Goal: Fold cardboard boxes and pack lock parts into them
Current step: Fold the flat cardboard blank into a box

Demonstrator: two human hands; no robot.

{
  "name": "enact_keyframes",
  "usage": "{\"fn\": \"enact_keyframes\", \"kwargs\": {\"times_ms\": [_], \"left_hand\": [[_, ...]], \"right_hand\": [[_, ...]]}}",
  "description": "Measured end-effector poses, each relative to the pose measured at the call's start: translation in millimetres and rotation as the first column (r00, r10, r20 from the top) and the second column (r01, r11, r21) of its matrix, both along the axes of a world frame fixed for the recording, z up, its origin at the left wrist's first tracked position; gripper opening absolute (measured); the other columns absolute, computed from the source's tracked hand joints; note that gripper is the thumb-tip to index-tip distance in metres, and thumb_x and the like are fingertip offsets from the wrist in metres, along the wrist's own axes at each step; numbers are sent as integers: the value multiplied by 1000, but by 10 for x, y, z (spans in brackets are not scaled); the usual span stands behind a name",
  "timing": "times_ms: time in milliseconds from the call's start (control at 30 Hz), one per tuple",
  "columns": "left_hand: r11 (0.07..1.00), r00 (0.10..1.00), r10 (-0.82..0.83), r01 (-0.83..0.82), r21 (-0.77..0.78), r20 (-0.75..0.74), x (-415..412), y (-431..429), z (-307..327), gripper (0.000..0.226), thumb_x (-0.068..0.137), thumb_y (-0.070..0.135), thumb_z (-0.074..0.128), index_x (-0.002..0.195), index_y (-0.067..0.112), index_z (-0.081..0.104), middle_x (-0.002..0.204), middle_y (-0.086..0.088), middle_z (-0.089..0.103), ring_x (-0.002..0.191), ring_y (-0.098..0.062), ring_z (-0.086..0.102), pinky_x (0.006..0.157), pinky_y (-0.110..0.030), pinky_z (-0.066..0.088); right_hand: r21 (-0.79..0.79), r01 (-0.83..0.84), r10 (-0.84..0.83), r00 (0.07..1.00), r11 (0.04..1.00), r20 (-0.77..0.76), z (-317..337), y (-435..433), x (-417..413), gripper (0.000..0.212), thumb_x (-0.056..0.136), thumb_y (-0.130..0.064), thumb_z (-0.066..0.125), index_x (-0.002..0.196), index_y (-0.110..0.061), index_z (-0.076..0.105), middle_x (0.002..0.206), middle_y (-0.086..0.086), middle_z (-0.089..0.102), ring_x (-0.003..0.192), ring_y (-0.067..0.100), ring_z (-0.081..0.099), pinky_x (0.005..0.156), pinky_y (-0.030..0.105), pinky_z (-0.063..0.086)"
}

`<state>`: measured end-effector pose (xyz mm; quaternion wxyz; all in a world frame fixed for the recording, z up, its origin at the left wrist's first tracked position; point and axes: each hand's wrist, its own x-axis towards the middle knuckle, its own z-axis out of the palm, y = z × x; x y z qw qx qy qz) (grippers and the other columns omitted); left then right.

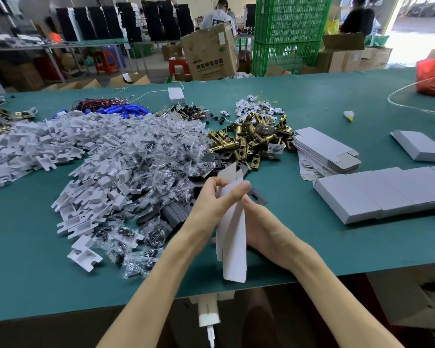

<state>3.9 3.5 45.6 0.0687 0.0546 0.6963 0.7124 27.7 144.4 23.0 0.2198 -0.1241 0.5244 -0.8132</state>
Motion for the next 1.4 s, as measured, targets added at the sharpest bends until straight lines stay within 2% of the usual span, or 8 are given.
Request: {"fn": "enact_keyframes", "kwargs": {"times_ms": [133, 267, 367, 500, 667, 933, 1100, 1400], "left_hand": [[999, 999, 4, -2, -52, 34, -15, -62, 73, 70, 60, 66, 83, 96, 16, 50, 80, -2, 56, 66, -17, 61, 55, -34, 43], [996, 1000, 9, -7, -84, 20, -35, -113, 131, 58, 68, 51, 85, 95, 13, 50, 88, -4, 62, 71, -13, 64, 67, -30, 50], [1000, 1000, 24, -24, 3, 17, -21, -114, 81, 68, 72, 47, 89, 126, 24, 55, 111, -5, 75, 90, -14, 75, 72, -26, 58], [997, 996, 43, -48, 64, 79, -5, -136, -8, 84, 77, 45, 82, 148, 25, 43, 122, 2, 75, 108, -21, 75, 96, -51, 57], [976, 979, -165, 145, 160, 121, 29, -192, -160, 48, 96, 33, 66, 134, 5, 64, 128, -11, 73, 119, -27, 70, 97, -40, 60], [980, 995, -43, 25, 196, 90, 4, -187, -352, 32, 99, 18, 66, 130, 9, 69, 125, -14, 74, 118, -34, 69, 103, -52, 55], [977, 996, 4, -22, 212, 87, 12, -164, -363, 25, 98, 19, 69, 122, 14, 75, 120, -11, 76, 109, -28, 73, 92, -47, 60], [950, 992, 67, -95, 297, 104, 21, -199, -410, 29, 95, 16, 69, 120, 1, 72, 115, -20, 76, 100, -33, 76, 88, -47, 63]], "right_hand": [[21, 18, -19, 999, 1000, 34, 23, -18, 9, 69, 84, -64, 71, 138, -21, 62, 138, 24, 60, 120, 42, 61, 95, 58, 53], [63, 82, -83, 996, 995, 12, -27, -11, -33, 57, 85, -64, 72, 129, -29, 69, 125, 14, 70, 111, 27, 67, 100, 60, 53], [61, 122, -122, 992, 991, -13, -67, 19, -57, 51, 92, -57, 68, 131, -24, 68, 131, 18, 67, 117, 34, 65, 107, 69, 42], [-64, 206, -204, 978, 976, 36, -48, 76, -75, 54, 93, -52, 67, 131, -13, 68, 129, 25, 67, 113, 37, 67, 99, 55, 54], [-30, 354, -352, 935, 935, 50, -60, 95, -80, 51, 90, -46, 70, 120, -5, 72, 120, 24, 71, 103, 37, 72, 83, 46, 60], [59, 446, -443, 895, 893, -58, -164, 68, -108, 32, 98, -27, 66, 120, -4, 67, 113, 17, 75, 99, 30, 73, 79, 39, 62], [108, 536, -517, 841, 837, -161, -190, 35, -92, 29, 97, -34, 66, 112, -9, 70, 111, 15, 75, 100, 28, 72, 87, 49, 59], [167, 648, -596, 754, 743, -276, -222, 60, -99, 14, 91, -16, 77, 99, -5, 71, 97, 11, 75, 88, 20, 68, 84, 45, 57]]}}
